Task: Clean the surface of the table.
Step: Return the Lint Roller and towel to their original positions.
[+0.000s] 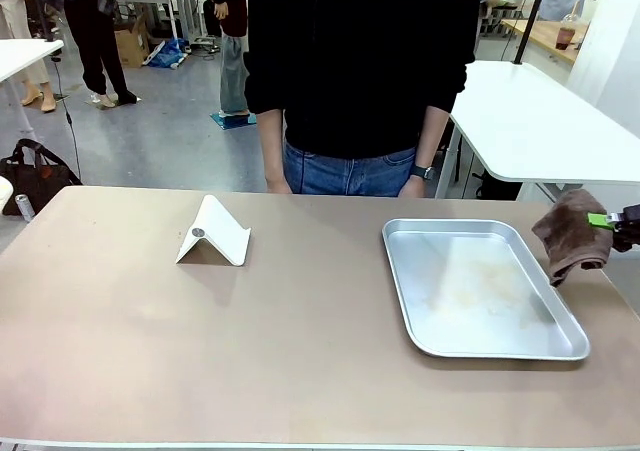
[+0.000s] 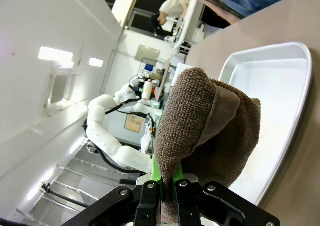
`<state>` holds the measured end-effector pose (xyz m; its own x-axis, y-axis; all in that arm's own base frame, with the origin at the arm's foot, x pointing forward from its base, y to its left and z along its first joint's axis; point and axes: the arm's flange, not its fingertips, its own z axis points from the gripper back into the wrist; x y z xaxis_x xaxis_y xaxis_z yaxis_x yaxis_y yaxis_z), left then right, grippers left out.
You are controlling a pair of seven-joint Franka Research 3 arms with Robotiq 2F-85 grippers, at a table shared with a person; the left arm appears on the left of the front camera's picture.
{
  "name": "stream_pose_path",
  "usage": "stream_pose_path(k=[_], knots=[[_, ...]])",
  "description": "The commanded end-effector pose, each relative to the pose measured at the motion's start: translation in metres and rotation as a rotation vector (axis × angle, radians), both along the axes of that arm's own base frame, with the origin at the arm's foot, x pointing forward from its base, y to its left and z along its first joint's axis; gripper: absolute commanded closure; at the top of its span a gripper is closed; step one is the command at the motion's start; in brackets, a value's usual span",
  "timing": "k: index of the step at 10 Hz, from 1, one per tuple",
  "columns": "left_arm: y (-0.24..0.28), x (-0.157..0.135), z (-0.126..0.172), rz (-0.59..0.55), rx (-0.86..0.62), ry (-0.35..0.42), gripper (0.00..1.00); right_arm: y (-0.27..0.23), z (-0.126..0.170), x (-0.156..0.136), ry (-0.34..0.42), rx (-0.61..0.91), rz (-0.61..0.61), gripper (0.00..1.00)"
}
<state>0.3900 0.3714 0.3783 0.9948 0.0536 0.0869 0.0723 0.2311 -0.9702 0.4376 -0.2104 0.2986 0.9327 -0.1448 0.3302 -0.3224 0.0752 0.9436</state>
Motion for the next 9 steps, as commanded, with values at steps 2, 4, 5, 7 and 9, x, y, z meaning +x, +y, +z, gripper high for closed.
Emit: stream_pose_path(k=[2,4,5,7,9], knots=[[-0.034,-0.015,0.044,0.056,0.012,0.038,0.78,0.046,0.035,-0.013,-0.064,-0.157,-0.004,0.91],[-0.07,-0.026,0.083,0.002,0.059,-0.017,0.78,0.088,0.059,-0.019,-0.131,-0.266,0.044,0.91],[-0.092,-0.023,0.099,-0.021,0.084,-0.032,0.78,0.118,0.068,-0.014,-0.126,-0.299,0.062,0.91],[-0.146,-0.012,0.126,-0.1,0.106,-0.019,0.78,0.181,0.078,0.002,-0.145,-0.324,0.139,0.91],[-0.202,-0.004,0.149,-0.066,0.133,-0.037,0.78,0.247,0.088,0.02,-0.169,-0.308,0.158,0.91]])
